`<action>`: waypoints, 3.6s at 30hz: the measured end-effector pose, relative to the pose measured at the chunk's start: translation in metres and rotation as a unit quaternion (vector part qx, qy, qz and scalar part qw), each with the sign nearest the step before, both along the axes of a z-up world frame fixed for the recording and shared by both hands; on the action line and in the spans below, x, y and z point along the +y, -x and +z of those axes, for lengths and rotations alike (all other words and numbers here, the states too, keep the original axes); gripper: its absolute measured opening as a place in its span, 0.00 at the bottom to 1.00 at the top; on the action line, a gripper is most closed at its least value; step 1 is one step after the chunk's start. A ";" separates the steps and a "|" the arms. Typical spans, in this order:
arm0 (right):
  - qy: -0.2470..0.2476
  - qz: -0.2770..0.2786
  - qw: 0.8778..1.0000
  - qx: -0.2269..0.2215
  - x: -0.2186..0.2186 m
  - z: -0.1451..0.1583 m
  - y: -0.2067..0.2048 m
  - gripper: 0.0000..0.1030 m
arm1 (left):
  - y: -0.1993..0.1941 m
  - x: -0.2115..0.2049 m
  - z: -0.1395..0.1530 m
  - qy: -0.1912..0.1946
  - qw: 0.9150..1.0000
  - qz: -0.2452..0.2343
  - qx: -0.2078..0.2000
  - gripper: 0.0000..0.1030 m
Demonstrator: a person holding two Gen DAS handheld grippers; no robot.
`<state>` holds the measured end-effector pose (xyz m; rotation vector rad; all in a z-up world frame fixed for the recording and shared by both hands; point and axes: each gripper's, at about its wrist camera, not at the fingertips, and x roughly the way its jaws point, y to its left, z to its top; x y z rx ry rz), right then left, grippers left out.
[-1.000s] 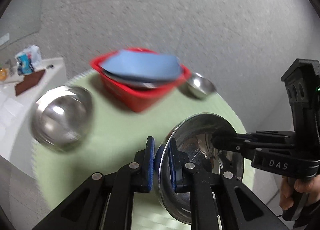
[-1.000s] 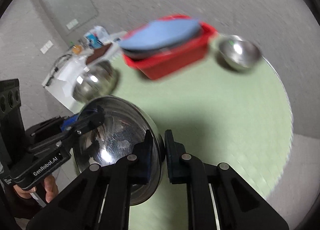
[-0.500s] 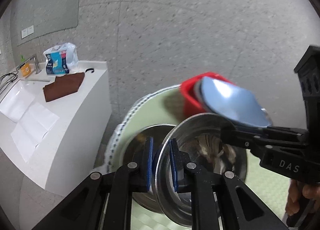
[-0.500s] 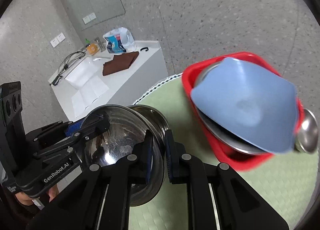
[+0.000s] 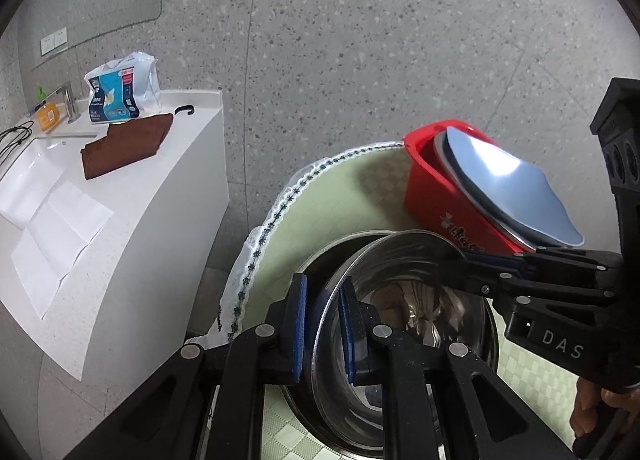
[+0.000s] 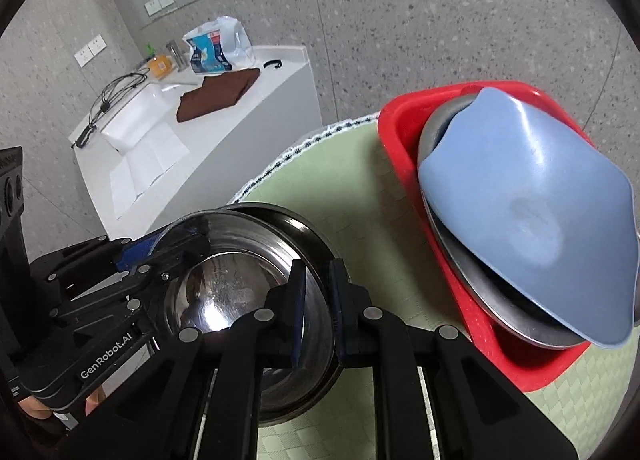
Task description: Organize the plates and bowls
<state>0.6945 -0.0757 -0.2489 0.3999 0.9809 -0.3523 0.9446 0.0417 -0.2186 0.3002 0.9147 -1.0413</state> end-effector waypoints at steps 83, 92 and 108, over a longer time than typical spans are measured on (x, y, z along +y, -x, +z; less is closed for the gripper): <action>-0.091 0.066 0.983 -0.148 -0.074 0.092 0.176 0.10 | 0.191 -0.023 0.100 0.111 0.979 0.162 -0.052 0.12; -0.085 0.089 0.989 -0.085 0.003 0.052 0.058 0.11 | 0.090 0.025 0.062 0.058 0.980 0.190 -0.007 0.11; -0.061 0.041 0.997 0.003 0.006 -0.006 0.015 0.15 | -0.012 -0.039 -0.001 -0.005 0.989 0.141 0.034 0.13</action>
